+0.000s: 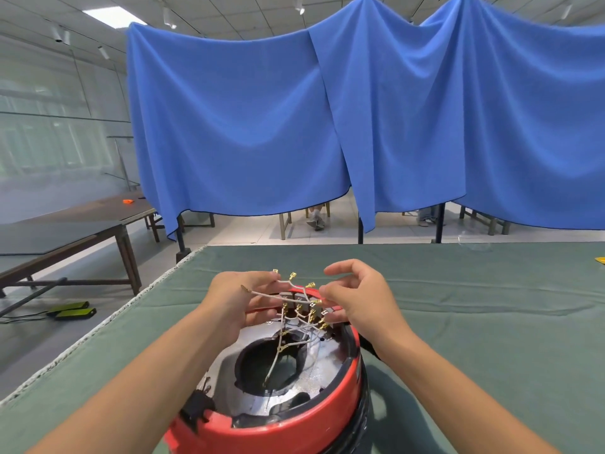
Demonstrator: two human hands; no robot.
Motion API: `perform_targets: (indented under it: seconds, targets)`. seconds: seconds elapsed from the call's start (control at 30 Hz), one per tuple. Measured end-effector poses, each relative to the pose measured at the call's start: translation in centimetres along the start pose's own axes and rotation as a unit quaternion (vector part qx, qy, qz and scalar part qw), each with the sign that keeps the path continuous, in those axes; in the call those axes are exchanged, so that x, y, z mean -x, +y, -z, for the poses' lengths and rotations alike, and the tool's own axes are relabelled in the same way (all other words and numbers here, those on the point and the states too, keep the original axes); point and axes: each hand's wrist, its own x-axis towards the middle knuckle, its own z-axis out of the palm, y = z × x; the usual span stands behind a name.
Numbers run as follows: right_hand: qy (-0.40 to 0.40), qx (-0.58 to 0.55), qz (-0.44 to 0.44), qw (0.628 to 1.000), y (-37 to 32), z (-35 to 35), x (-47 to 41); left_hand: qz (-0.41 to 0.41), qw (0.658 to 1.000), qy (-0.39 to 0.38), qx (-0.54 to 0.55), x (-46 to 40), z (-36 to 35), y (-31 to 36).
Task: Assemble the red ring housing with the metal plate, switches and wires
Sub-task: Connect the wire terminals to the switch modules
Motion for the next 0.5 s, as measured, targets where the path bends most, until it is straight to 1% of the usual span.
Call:
perform_targets:
  seconds: [0.1,0.23,0.43,0.5]
  targets:
    - [0.02,0.029,0.011,0.999,-0.1,0.1,-0.1,0.036,0.999,-0.017,-0.01,-0.4,0.7,-0.4]
    - [0.043,0.038,0.012,0.998,-0.1,0.4,-0.6,0.07,0.997,-0.043,-0.002,-1.2,1.4,-1.1]
    - [0.057,0.064,0.03,0.996,-0.4,-0.1,-2.4,0.084,0.991,-0.096,-0.037,-1.8,1.7,-1.9]
    - [0.07,0.102,0.053,0.991,-0.7,-0.7,-3.4,0.088,0.989,-0.1,-0.057,-1.7,1.6,-1.8]
